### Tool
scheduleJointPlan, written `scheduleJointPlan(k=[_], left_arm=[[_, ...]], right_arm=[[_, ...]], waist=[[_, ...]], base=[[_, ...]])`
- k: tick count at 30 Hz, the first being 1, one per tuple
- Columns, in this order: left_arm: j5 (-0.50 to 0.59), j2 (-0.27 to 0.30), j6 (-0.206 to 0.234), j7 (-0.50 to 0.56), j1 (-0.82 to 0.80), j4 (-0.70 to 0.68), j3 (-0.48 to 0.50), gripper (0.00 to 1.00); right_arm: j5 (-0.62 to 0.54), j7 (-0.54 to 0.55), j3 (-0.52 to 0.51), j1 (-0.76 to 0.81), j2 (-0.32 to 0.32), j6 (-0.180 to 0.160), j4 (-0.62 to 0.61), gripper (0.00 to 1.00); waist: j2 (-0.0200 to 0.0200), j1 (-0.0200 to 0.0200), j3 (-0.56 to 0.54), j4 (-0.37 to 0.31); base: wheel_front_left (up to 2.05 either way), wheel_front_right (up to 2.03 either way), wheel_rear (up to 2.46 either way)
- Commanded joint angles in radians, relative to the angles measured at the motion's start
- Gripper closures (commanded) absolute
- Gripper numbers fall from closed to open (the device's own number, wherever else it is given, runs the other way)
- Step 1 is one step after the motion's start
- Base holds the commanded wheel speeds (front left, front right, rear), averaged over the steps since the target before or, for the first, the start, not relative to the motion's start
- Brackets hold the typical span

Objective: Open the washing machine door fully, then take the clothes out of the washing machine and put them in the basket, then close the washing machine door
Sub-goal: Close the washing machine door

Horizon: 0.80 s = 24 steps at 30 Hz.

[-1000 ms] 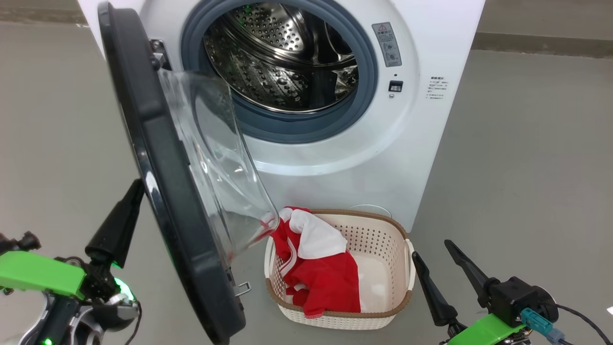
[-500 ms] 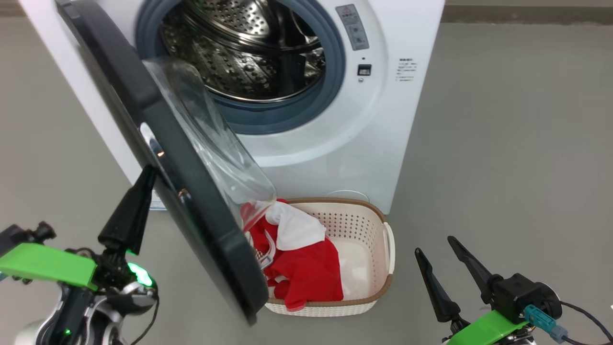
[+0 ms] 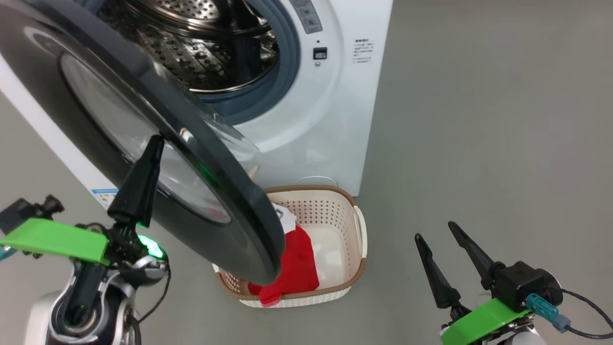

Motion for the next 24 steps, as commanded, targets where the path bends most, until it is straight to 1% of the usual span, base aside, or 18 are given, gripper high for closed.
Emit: scheduleJointPlan(k=[1, 10, 16, 20, 24], left_arm=[[-0.005, 0.015, -0.020, -0.006, -0.051, -0.016, 0.015, 1.00], [-0.051, 0.015, -0.062, -0.084, -0.143, 0.061, -0.034, 1.00], [-0.042, 0.015, -0.083, -0.118, -0.219, 0.121, -0.055, 1.00], [-0.031, 0.020, -0.092, -0.126, -0.274, 0.159, -0.052, 1.00], [-0.015, 0.028, -0.111, -0.134, -0.329, 0.195, -0.049, 1.00]], right_arm=[[0.004, -0.006, 0.017, -0.038, -0.003, 0.003, -0.029, 0.00], [0.004, -0.006, 0.014, -0.060, -0.005, 0.003, -0.035, 0.00], [0.002, -0.006, 0.008, -0.068, -0.007, 0.003, -0.040, 0.00], [-0.001, -0.006, 0.004, -0.072, -0.010, 0.003, -0.046, 0.00], [-0.004, -0.006, -0.001, -0.075, -0.011, 0.003, -0.051, 0.00]], waist=[[0.0000, 0.0000, 0.019, -0.026], [0.0000, 0.0000, 0.060, -0.070], [0.0000, 0.0000, 0.086, -0.097], [0.0000, 0.0000, 0.108, -0.119], [0.0000, 0.0000, 0.132, -0.137]], base=[[0.00, 0.00, 0.00], [0.00, 0.00, 0.00], [0.00, 0.00, 0.00], [0.00, 0.00, 0.00], [0.00, 0.00, 0.00]])
